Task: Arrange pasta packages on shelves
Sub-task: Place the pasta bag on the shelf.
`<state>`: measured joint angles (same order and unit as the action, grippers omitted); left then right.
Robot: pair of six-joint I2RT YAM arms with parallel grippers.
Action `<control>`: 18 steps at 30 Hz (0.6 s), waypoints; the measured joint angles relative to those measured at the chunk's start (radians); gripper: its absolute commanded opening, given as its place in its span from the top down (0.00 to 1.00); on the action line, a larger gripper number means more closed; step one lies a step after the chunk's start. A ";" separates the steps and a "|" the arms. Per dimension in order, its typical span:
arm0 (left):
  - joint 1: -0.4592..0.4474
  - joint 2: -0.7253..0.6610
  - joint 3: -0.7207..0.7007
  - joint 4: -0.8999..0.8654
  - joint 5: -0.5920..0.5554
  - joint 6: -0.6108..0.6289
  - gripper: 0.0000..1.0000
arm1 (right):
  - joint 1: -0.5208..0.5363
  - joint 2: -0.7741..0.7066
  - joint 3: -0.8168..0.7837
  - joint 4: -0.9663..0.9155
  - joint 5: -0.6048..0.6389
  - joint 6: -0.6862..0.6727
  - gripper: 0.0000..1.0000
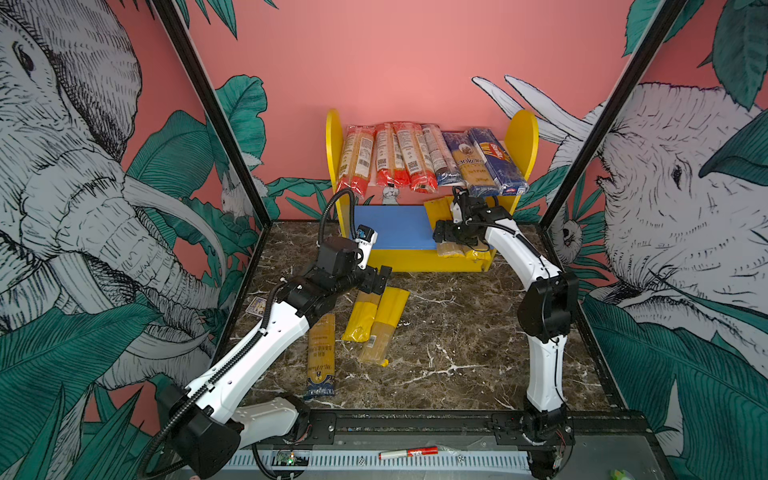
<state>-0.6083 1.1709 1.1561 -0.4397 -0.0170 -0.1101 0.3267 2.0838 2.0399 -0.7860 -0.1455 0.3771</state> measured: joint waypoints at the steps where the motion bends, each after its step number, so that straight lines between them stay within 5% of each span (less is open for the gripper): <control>1: 0.000 -0.008 -0.011 -0.001 -0.003 -0.005 0.01 | 0.000 -0.015 -0.015 0.005 -0.002 0.002 0.03; 18: 0.000 -0.147 -0.217 -0.042 -0.037 -0.127 0.01 | 0.042 -0.259 -0.303 0.092 -0.042 0.044 0.02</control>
<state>-0.6083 1.0241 0.9394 -0.4816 -0.0540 -0.2367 0.3687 1.8248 1.7367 -0.6941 -0.1871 0.4210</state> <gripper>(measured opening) 0.991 0.983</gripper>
